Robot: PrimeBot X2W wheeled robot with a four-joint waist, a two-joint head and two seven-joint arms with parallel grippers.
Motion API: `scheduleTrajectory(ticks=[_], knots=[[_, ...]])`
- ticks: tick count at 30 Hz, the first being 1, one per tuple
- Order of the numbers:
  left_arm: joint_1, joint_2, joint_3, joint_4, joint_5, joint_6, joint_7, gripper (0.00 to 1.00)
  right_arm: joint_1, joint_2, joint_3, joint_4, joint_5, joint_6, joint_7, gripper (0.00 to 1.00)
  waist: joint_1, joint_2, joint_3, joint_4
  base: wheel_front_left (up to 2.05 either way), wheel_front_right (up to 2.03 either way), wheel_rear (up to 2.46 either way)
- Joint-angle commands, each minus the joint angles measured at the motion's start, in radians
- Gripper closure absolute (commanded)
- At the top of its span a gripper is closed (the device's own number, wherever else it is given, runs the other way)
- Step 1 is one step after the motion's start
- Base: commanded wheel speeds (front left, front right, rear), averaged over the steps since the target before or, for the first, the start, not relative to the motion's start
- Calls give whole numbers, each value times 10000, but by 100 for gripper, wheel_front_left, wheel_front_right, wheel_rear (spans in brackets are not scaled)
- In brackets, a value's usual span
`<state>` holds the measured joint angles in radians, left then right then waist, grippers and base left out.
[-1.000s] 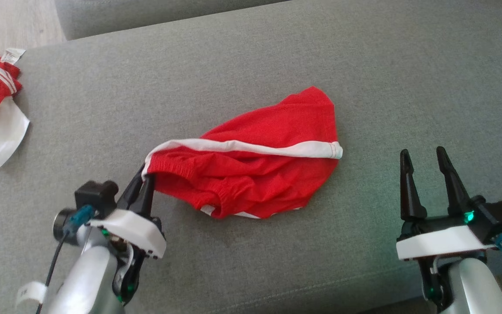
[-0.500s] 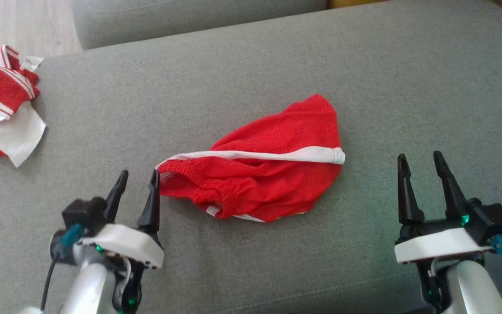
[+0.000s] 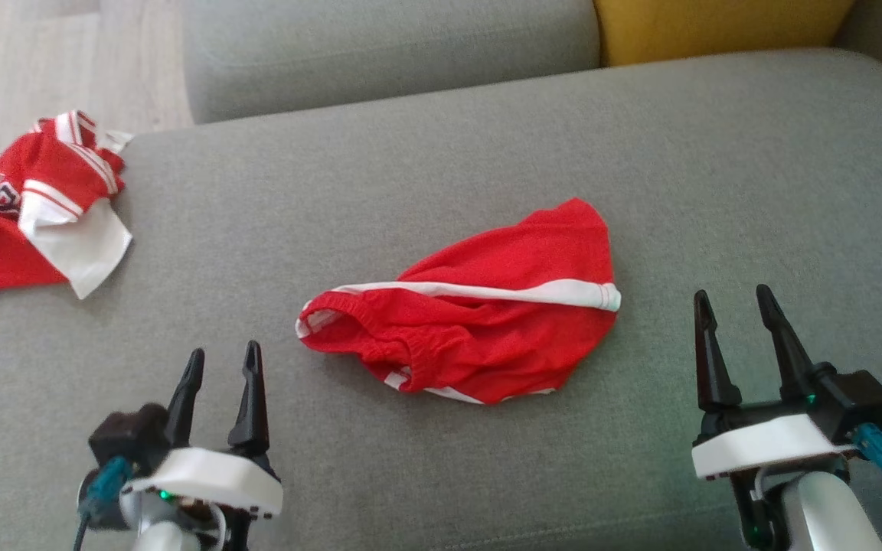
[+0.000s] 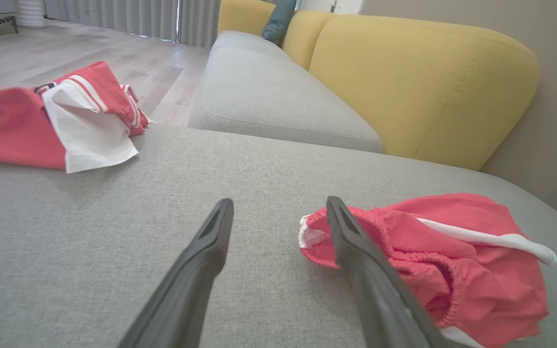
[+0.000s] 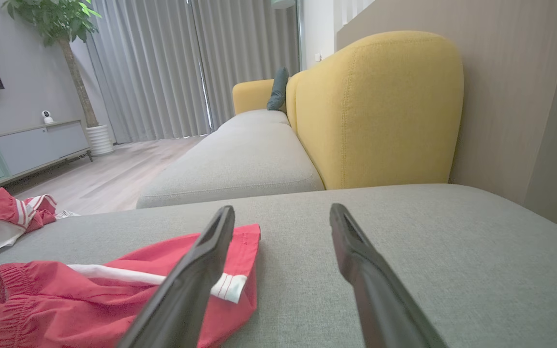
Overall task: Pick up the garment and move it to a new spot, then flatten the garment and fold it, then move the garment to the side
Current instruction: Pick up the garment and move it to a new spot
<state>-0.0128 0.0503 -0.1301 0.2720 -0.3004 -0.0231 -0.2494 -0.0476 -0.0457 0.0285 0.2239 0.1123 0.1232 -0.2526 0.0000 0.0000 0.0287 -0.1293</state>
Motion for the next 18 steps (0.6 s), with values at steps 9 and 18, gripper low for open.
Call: scheduleTrajectory(ticks=[9, 18], knots=[[492, 2, -256, -1179, -282, 686, -124, 0, 208, -45, 109, -361, -125, 75, -92, 0, 0, 0, -365, 451, 0, 0, 0], [700, 0, -502, -1552, -147, 966, -124, 0, 298, -45, 170, -348, -106, 75, -92, 0, 0, 0, -334, 598, 0, 0, 0]])
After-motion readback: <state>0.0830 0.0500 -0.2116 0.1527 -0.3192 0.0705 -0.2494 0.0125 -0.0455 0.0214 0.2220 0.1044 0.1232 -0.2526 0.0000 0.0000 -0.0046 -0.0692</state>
